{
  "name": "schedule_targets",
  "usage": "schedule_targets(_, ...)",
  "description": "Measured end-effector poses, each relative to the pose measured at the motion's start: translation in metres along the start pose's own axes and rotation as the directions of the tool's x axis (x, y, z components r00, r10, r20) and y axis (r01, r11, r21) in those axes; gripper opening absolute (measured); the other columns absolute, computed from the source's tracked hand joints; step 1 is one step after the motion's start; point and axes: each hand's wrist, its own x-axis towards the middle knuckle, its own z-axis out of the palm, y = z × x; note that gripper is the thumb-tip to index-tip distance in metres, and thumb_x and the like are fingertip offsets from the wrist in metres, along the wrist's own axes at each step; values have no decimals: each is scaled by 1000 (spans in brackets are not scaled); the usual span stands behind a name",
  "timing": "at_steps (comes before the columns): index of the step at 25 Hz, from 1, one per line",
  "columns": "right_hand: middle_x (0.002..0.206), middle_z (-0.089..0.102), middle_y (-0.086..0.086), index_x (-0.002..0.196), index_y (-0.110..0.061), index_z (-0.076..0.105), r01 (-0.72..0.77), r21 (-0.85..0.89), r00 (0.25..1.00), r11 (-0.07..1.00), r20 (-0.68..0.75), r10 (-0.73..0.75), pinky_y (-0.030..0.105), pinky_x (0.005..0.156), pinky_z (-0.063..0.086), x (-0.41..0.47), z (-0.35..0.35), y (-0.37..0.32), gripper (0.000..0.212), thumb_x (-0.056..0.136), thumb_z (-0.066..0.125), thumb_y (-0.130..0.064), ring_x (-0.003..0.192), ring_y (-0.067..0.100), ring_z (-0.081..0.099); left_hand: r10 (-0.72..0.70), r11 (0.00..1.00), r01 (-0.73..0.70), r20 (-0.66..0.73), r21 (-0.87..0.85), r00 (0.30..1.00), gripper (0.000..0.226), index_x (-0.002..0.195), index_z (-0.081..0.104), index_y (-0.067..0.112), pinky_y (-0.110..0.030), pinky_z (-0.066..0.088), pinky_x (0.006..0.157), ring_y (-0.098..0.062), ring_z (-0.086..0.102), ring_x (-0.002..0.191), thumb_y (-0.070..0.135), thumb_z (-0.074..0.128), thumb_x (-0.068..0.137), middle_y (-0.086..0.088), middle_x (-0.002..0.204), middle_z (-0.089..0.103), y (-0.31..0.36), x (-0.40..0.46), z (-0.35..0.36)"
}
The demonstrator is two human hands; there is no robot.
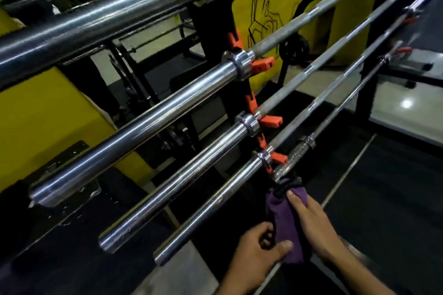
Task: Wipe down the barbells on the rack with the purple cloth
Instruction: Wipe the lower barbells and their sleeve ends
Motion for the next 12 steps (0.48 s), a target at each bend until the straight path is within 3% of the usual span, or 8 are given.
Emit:
schedule_targets(2,96,76,-17,103,-25,73,8,-31,999,999,33,-7,9,76,47,-8,6,13,18,101,56,-30,97,4,69,10,1000,-9,-53,26,999,11,101,67,15,-21,49,79,-5,59,83,16,69,90,0,89,69,-1,-10,-6)
schedule_targets(4,102,76,-16,107,-29,73,-7,-42,997,999,83,10,20,89,50,-11,4,23,25,94,61,-48,103,4,69,29,998,-25,-59,60,998,11,99,65,21,-21,49,84,-3,62,90,13,63,93,5,95,69,6,-20,-24)
schedule_targets(6,103,75,-15,105,-34,72,26,-198,994,980,108,-4,26,95,50,-10,-6,32,59,75,57,-83,102,-2,67,123,965,-108,-48,239,991,13,103,66,23,-21,47,86,-3,62,93,16,63,93,6,99,64,15,-28,-46)
schedule_targets(8,105,69,-15,104,-34,69,92,-447,994,890,88,-58,31,96,50,-7,-18,39,84,58,44,-101,102,1,64,220,892,-203,6,405,975,16,108,67,26,-27,47,90,-10,60,99,23,61,94,3,102,58,28,-35,-62)
schedule_targets(10,118,63,-12,118,-35,60,153,-494,988,856,96,-121,38,102,48,-8,-27,37,83,62,51,-96,114,8,59,256,863,-245,37,441,966,20,113,68,29,-30,47,94,-15,59,103,26,60,95,2,104,57,37,-38,-72)
schedule_targets(12,130,59,-10,133,-39,48,184,-348,958,919,273,-89,35,107,45,-12,-26,27,78,68,68,-76,123,8,55,267,846,-263,60,463,962,21,116,69,29,-29,47,95,-13,58,105,25,61,96,3,106,56,45,-38,-75)
